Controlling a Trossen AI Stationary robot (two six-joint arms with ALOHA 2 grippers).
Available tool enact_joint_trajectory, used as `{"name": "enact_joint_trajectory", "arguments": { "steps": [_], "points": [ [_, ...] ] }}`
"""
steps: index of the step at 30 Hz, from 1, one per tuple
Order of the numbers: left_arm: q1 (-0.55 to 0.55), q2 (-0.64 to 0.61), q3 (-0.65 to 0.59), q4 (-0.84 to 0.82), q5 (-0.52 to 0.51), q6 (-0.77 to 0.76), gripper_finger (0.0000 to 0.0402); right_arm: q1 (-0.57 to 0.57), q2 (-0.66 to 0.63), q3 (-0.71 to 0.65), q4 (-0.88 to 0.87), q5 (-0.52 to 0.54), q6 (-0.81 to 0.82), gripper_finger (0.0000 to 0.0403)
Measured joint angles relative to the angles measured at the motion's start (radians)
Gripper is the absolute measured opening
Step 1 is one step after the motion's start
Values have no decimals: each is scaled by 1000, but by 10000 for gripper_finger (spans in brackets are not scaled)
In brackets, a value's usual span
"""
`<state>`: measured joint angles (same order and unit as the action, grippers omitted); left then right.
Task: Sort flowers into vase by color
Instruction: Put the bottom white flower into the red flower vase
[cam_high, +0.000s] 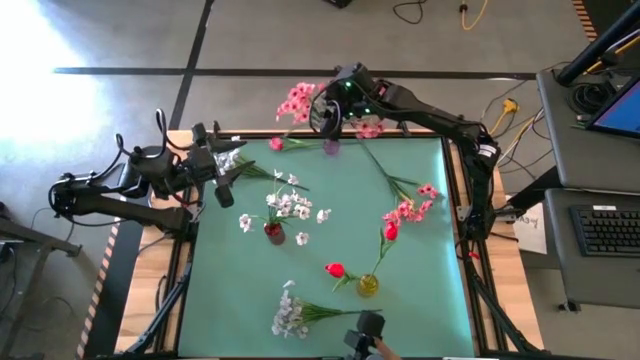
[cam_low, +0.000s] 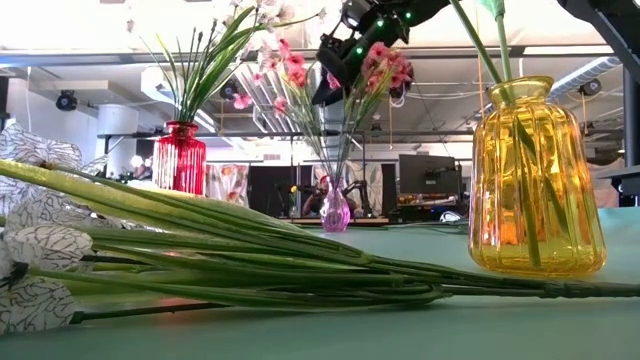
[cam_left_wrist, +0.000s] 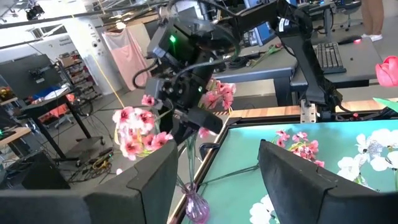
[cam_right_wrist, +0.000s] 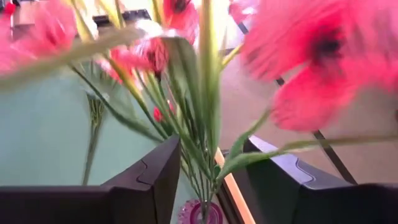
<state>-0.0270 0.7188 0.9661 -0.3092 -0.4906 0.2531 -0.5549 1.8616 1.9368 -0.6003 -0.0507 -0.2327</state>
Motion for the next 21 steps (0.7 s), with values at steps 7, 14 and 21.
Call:
{"name": "enact_joint_trajectory", "arguments": {
  "steps": [7,14,21],
  "points": [
    [0,0,0,0,0,0,207,3,-1,73,-60,-1,26,181],
    [0,0,0,-7,0,-9,207,7,-2,157,-108,-2,61,181],
    [0,0,0,-11,0,-9,207,15,-3,232,-142,-5,94,204]
  ]
}}
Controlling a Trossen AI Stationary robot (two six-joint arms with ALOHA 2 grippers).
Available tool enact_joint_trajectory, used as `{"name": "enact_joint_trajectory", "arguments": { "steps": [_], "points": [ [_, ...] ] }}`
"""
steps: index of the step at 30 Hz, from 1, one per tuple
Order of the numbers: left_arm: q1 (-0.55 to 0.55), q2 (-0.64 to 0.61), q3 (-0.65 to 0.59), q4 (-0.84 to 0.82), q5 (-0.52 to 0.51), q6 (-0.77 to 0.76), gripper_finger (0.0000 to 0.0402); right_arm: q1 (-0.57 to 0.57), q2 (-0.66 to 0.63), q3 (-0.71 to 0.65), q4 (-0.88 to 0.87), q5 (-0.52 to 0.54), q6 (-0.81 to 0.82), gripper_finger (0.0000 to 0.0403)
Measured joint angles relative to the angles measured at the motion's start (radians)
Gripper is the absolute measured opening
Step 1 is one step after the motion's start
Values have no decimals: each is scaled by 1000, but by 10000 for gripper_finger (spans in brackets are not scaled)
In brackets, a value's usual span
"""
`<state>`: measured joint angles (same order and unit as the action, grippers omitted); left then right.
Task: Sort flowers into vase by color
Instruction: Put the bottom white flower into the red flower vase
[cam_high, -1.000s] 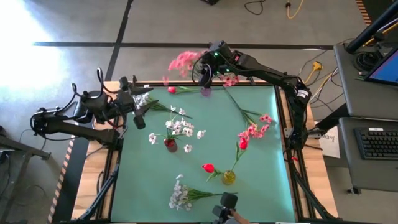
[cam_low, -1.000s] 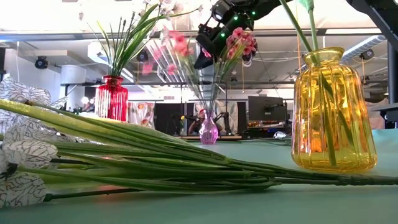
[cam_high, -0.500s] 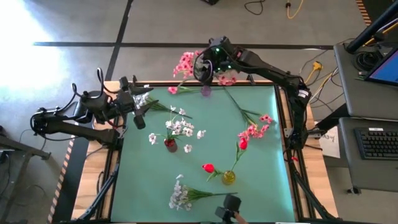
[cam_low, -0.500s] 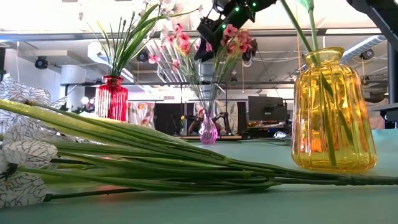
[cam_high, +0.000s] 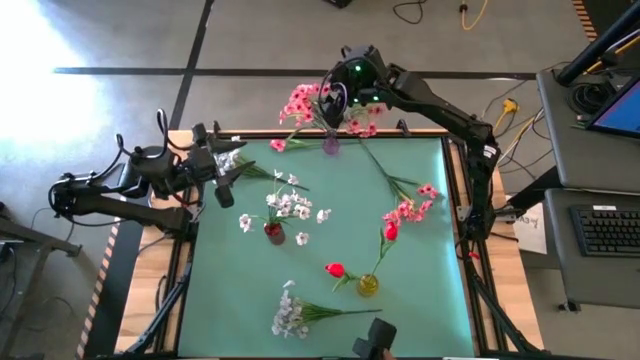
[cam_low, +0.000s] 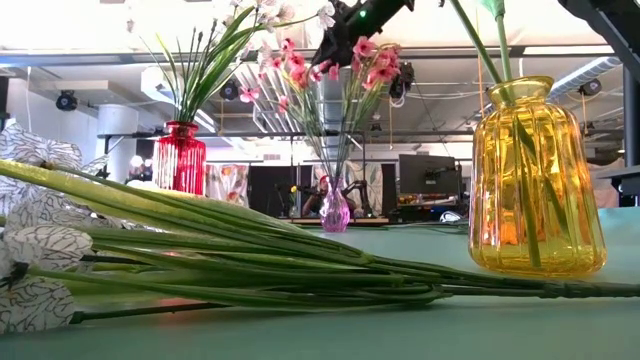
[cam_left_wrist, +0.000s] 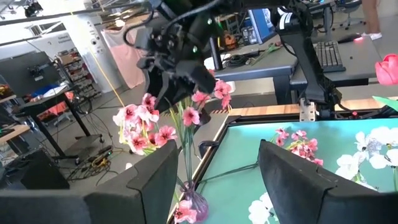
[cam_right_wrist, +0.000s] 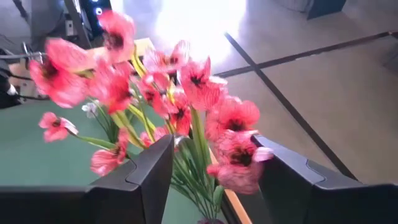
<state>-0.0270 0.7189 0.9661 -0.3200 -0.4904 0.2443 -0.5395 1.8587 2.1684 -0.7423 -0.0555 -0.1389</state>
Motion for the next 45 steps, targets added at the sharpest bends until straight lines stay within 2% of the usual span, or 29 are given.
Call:
{"name": "enact_joint_trajectory", "arguments": {
  "steps": [10,19,24,30,37,40,45],
  "points": [
    [0,5,0,-5,0,0,207,5,-1,189,-136,0,38,224],
    [0,72,0,-4,-5,-17,207,39,-85,179,-122,-4,46,224],
    [1,129,7,-13,-94,-49,207,67,-129,179,-140,-5,49,224],
    [4,157,85,-170,-20,-65,207,108,-168,179,-218,-4,52,224],
    [44,208,217,-395,10,-123,207,165,-195,179,-330,-4,38,224],
    [63,240,275,-530,12,-160,207,185,-195,179,-348,-4,37,224],
    [67,268,338,-667,12,-232,207,225,-207,179,-363,-4,29,224]
  ]
}}
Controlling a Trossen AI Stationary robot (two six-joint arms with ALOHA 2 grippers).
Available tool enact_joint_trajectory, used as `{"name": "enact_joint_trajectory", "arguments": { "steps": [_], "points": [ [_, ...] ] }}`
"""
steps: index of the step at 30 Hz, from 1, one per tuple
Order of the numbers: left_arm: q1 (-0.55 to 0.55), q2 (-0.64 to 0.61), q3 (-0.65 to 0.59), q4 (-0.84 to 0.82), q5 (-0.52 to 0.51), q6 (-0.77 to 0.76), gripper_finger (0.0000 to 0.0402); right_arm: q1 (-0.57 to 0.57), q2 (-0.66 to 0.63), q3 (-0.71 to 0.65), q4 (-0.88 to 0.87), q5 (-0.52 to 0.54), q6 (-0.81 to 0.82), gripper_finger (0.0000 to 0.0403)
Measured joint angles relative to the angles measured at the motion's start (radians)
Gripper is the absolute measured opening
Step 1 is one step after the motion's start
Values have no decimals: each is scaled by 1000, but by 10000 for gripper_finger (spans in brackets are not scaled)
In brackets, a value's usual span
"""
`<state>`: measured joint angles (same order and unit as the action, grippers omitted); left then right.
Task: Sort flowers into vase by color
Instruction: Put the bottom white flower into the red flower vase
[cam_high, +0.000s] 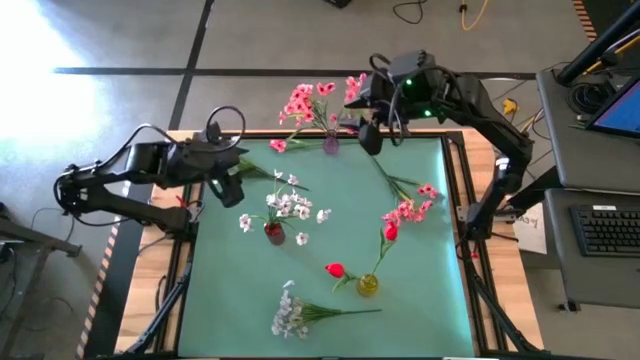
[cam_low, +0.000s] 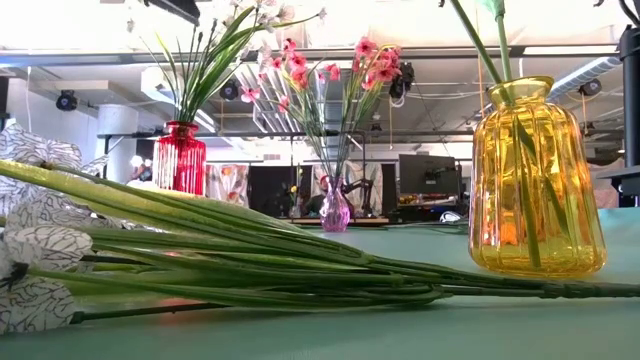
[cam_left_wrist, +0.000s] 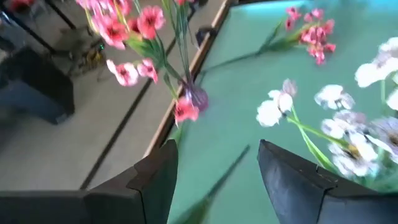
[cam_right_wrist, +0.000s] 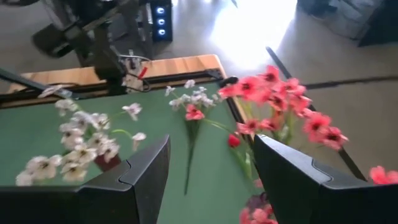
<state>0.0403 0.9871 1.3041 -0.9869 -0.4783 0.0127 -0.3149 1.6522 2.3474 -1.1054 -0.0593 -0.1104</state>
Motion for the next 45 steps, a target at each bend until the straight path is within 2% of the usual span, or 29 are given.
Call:
{"name": "enact_joint_trajectory", "arguments": {
  "steps": [4,11,14,18,24,29,37,45],
  "points": [
    [-5,8,85,-90,1,-112,207,65,-17,0,0,0,-13,224],
    [-95,10,142,-83,-9,-231,204,226,-21,0,1,0,6,224],
    [-182,35,142,-67,-19,-290,196,301,-17,0,-4,8,7,224],
    [-351,83,145,-77,-117,-419,186,393,-17,0,-16,33,52,224],
    [-614,162,239,-95,-227,-631,177,553,-16,0,-72,92,150,224],
    [-804,257,325,-155,-328,-782,173,696,-14,0,-131,201,229,224],
    [-1007,423,387,-174,-305,-907,173,890,-12,0,-172,244,360,224],
    [-1118,597,388,-154,-262,-1036,173,1059,3,-39,-213,246,534,224]
  ]
}}
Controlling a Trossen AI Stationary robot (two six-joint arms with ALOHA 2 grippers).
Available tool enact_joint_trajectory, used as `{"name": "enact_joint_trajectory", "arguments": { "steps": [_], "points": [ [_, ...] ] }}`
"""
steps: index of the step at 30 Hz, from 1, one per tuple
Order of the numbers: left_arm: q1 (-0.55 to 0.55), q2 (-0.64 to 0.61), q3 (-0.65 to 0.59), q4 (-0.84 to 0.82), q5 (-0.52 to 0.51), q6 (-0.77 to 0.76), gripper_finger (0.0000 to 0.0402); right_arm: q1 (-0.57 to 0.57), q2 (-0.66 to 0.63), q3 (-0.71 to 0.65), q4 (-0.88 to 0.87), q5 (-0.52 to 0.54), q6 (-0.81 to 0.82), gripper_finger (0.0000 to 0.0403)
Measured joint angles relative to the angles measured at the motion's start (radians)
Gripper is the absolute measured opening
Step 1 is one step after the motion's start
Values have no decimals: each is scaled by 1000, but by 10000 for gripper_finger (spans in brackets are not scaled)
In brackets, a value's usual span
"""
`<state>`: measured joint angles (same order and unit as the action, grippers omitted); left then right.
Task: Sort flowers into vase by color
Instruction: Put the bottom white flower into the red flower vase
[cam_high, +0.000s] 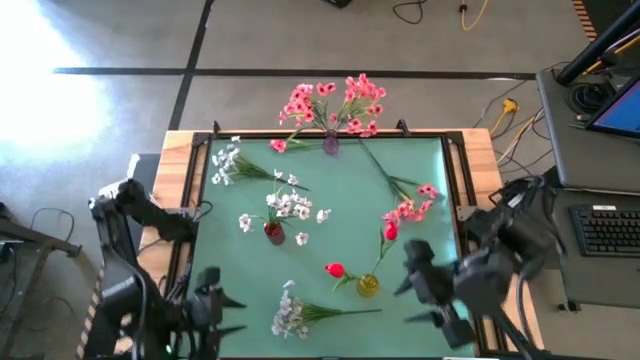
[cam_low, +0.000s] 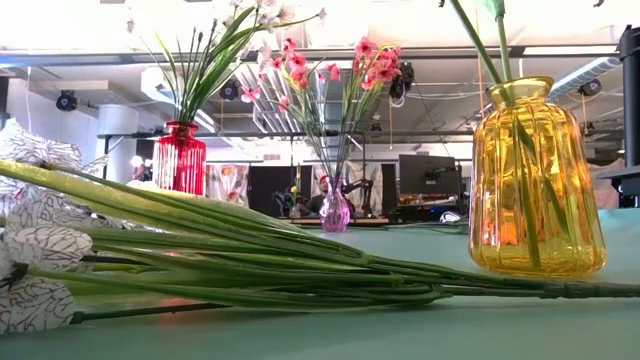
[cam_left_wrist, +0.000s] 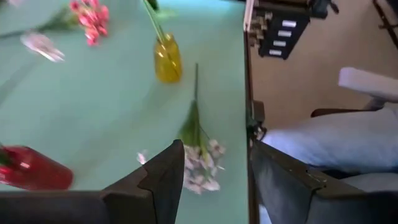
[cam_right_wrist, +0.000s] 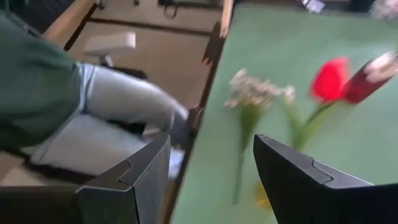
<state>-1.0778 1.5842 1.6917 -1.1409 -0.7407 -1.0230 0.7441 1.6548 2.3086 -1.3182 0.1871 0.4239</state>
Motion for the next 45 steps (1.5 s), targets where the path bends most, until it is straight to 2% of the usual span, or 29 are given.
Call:
{"name": "enact_joint_trajectory", "arguments": {
  "steps": [3,7,14,21,26,30,39,45],
  "points": [
    [-4,65,0,43,25,-23,173,53,17,-41,0,12,86,224],
    [2,137,0,106,71,-25,173,110,46,-126,10,89,169,224],
    [6,239,0,180,73,-26,173,170,84,-315,155,159,288,224],
    [6,278,-1,215,73,-34,173,176,128,-513,326,223,353,224],
    [6,278,-1,230,71,-34,173,167,183,-609,455,334,331,224],
    [6,278,-1,227,71,-18,173,160,264,-623,555,438,259,220],
    [13,278,-2,217,69,65,173,54,425,-598,570,445,282,195],
    [13,278,-6,201,69,71,173,21,481,-601,569,429,275,183]
  ]
}}
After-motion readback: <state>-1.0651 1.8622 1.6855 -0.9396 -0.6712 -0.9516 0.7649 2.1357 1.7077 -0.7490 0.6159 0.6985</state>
